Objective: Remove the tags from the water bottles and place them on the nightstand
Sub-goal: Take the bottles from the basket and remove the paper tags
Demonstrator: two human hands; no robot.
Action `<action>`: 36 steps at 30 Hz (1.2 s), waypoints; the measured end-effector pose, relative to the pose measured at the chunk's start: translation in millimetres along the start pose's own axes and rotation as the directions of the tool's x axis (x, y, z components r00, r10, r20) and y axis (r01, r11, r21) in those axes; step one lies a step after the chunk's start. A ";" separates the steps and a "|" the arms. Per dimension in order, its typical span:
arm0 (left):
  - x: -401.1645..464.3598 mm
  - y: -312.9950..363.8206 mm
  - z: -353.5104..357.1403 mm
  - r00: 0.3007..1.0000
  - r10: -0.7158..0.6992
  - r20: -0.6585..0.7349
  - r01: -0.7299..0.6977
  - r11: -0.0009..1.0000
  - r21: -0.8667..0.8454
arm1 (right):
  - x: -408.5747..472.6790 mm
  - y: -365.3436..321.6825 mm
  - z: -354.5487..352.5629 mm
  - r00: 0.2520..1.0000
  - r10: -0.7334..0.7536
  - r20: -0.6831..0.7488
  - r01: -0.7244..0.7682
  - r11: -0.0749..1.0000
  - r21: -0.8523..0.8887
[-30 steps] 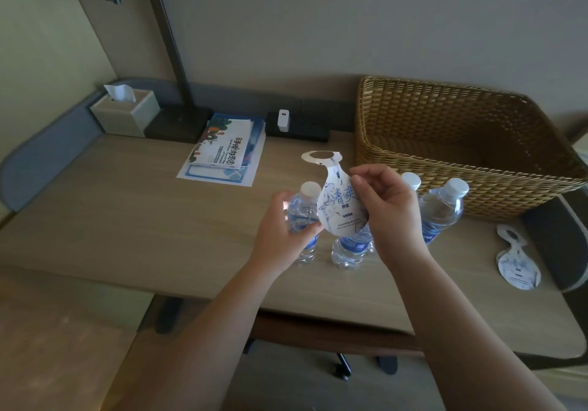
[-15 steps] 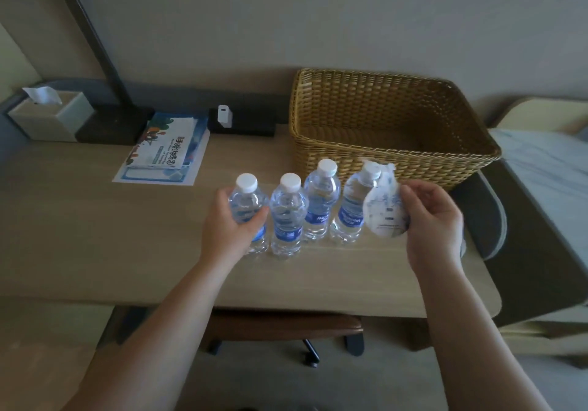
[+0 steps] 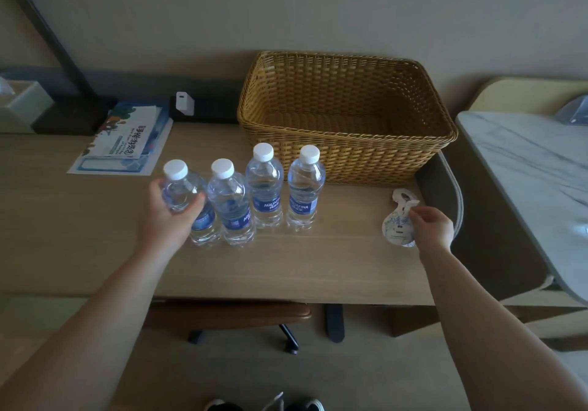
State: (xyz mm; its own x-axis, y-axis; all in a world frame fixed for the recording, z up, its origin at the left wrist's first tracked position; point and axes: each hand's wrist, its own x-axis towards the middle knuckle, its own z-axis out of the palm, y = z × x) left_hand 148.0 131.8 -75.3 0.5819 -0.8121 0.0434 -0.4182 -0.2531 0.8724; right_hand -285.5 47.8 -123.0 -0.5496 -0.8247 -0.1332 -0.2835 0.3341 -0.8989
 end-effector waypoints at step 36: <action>21.5 -2.0 -12.2 0.941 0.127 0.313 -0.031 0.955 -0.295 | -102.5 -109.3 114.3 0.756 -0.398 0.520 0.433 0.900 0.059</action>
State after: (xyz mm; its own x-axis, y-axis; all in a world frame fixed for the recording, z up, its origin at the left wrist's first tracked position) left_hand 169.9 121.2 -70.2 0.2760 -0.9612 -0.0006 -0.2115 -0.0614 0.9755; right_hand -108.4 43.6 -58.8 0.1058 -0.9936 0.0399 -0.4460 -0.0833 -0.8911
